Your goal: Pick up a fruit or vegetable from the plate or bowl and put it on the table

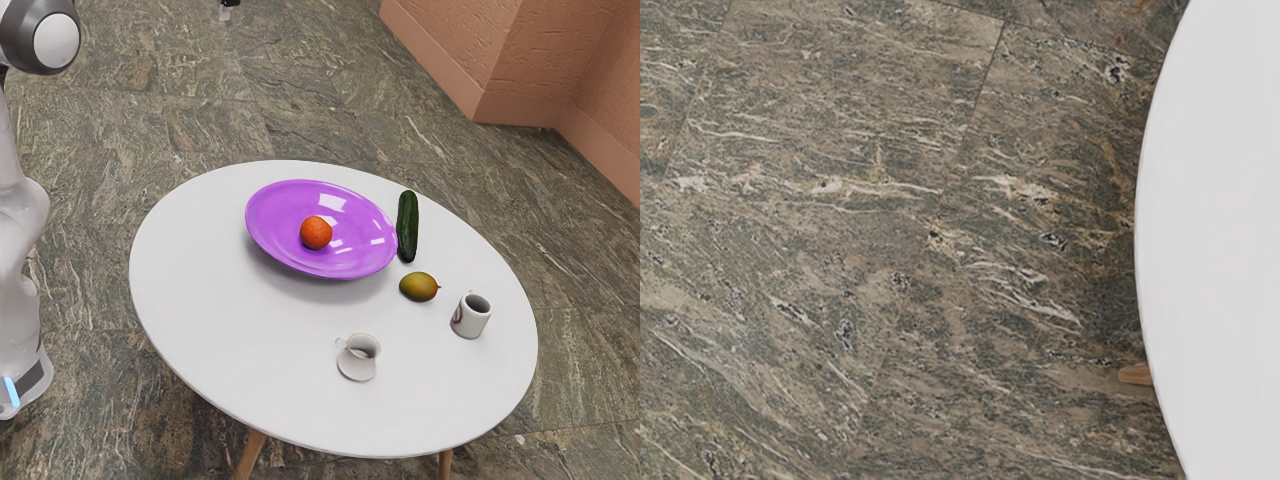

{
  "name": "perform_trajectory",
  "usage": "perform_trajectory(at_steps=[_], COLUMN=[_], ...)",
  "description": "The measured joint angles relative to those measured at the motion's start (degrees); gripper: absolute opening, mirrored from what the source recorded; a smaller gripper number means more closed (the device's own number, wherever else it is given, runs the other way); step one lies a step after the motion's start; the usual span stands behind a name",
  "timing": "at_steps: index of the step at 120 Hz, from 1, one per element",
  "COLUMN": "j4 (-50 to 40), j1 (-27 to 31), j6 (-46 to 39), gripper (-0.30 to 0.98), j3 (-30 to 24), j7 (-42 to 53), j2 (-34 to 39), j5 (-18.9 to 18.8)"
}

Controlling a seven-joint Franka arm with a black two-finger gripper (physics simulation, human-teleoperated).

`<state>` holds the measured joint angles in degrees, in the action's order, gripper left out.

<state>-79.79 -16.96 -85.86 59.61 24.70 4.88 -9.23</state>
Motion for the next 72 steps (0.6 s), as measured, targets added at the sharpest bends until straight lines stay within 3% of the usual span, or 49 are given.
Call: perform_trajectory(at_steps=[44, 56, 72], j4=[1.4, 12.5, 10.7], j1=[-0.4, 0.7, 0.6], j6=[0.1, 2.3, 4.1], gripper=[0.67, 0.67, 0.67], j3=[0.8, -4.4, -8.7], j7=[-0.2, -0.1, 1.7], j2=[-0.3, 0.0, -12.4], j5=[0.7, 0.3, 6.4])
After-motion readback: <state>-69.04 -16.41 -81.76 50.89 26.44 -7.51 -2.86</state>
